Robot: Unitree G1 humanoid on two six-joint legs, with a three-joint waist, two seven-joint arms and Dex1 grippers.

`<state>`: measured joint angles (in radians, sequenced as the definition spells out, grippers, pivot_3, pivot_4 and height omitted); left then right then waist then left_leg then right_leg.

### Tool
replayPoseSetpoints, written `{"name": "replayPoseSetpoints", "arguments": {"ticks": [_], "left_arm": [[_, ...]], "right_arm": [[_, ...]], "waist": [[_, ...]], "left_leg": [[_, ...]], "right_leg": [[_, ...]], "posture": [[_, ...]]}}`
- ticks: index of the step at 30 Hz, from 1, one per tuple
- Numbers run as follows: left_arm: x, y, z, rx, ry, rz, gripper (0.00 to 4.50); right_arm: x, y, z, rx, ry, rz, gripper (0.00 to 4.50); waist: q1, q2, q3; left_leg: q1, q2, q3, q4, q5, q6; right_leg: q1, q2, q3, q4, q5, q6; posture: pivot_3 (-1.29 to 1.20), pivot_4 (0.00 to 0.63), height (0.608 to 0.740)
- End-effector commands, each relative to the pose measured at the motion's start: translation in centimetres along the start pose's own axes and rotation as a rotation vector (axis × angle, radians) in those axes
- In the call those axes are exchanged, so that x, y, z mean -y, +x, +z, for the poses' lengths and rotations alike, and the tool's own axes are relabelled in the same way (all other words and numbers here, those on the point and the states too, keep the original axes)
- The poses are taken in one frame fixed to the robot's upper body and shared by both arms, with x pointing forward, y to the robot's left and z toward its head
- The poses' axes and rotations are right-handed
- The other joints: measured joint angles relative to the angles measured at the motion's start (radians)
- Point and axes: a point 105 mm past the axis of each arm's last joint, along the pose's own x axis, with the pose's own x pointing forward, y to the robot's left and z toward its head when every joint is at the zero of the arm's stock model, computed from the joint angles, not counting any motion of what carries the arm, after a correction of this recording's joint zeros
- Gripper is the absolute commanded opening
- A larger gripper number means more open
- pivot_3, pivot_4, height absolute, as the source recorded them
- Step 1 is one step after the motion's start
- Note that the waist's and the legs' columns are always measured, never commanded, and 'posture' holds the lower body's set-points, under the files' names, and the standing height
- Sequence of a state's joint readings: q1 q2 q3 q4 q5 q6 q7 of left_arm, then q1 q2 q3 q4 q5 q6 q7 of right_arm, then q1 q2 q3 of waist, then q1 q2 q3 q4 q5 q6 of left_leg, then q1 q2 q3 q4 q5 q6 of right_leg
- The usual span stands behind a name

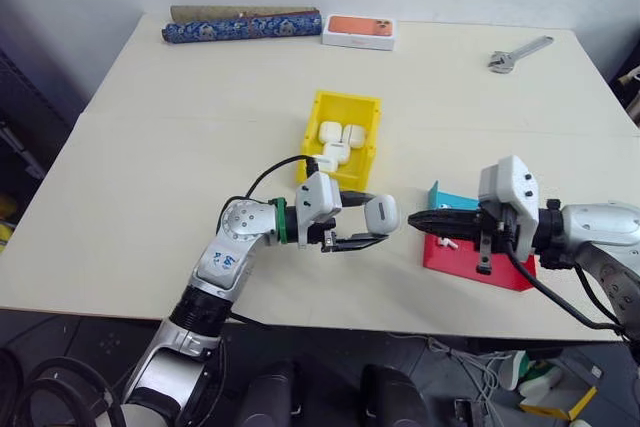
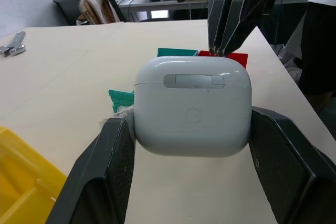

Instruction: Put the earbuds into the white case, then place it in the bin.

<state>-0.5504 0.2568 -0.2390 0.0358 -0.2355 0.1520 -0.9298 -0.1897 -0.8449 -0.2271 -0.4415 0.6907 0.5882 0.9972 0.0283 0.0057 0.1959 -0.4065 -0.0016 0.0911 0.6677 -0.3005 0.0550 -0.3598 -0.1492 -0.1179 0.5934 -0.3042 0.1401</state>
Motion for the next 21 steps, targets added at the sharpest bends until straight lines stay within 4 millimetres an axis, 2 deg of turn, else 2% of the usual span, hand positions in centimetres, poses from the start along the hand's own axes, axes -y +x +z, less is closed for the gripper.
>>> {"name": "replayPoseSetpoints", "arguments": {"ticks": [1,2,6,9,13,17,21], "left_arm": [[-0.8,-0.6,2.2,0.095,-0.021,0.083,2.78],[-1.2,-0.8,2.4,0.103,-0.051,0.114,2.78],[-4.5,-1.8,2.6,0.063,-0.153,0.343,2.78],[-8.2,-2.9,1.9,-0.030,-0.197,0.568,2.78],[-11.8,-2.9,1.9,-0.074,-0.165,0.708,2.78],[-14.0,-1.6,1.8,-0.062,-0.158,0.748,2.78],[-14.1,0.6,1.1,-0.074,-0.186,0.671,2.78]], "right_arm": [[1.2,-3.4,0.9,0.165,-0.050,-0.198,0.42],[1.4,-4.3,0.5,0.171,-0.094,-0.265,0.59],[1.6,-8.7,-1.1,0.162,-0.209,-0.528,1.93],[1.2,-11.9,-1.8,0.153,-0.234,-0.701,3.07],[0.8,-13.5,-2.2,0.174,-0.249,-0.816,4.38],[0.4,-13.2,-1.8,0.218,-0.269,-0.850,4.45],[0.1,-12.6,-2.1,0.228,-0.263,-0.856,4.45]], "waist": [[0.005,0.000,0.000],[0.007,0.000,0.000],[0.009,0.000,0.000],[0.018,0.000,0.000],[0.018,-0.001,0.000],[0.019,-0.001,0.000],[0.019,-0.001,0.000]], "left_leg": [[0.000,0.000,-0.001,0.000,0.000,0.000],[0.000,0.000,-0.001,0.000,0.000,0.000],[0.001,-0.001,0.001,0.000,0.001,0.001],[0.001,-0.001,0.001,0.000,0.002,0.001],[0.002,-0.002,0.002,-0.001,0.003,0.000],[0.003,-0.002,0.003,-0.002,0.004,0.000],[0.002,-0.002,0.004,-0.004,0.004,-0.001]], "right_leg": [[0.000,0.000,-0.001,0.000,0.000,0.000],[0.000,0.000,-0.001,0.000,0.000,0.000],[0.001,0.000,0.001,0.000,0.001,0.002],[0.001,0.000,0.002,0.001,0.001,0.003],[0.000,0.001,0.005,0.002,0.002,0.003],[-0.001,0.001,0.006,0.002,0.002,0.003],[-0.002,0.001,0.006,0.001,0.002,0.003]], "posture": [[0.00,0.150,0.740],[0.00,0.150,0.740],[0.00,0.150,0.740],[0.00,0.150,0.740],[0.00,0.150,0.740],[0.00,0.150,0.740],[0.00,0.150,0.740]]}}
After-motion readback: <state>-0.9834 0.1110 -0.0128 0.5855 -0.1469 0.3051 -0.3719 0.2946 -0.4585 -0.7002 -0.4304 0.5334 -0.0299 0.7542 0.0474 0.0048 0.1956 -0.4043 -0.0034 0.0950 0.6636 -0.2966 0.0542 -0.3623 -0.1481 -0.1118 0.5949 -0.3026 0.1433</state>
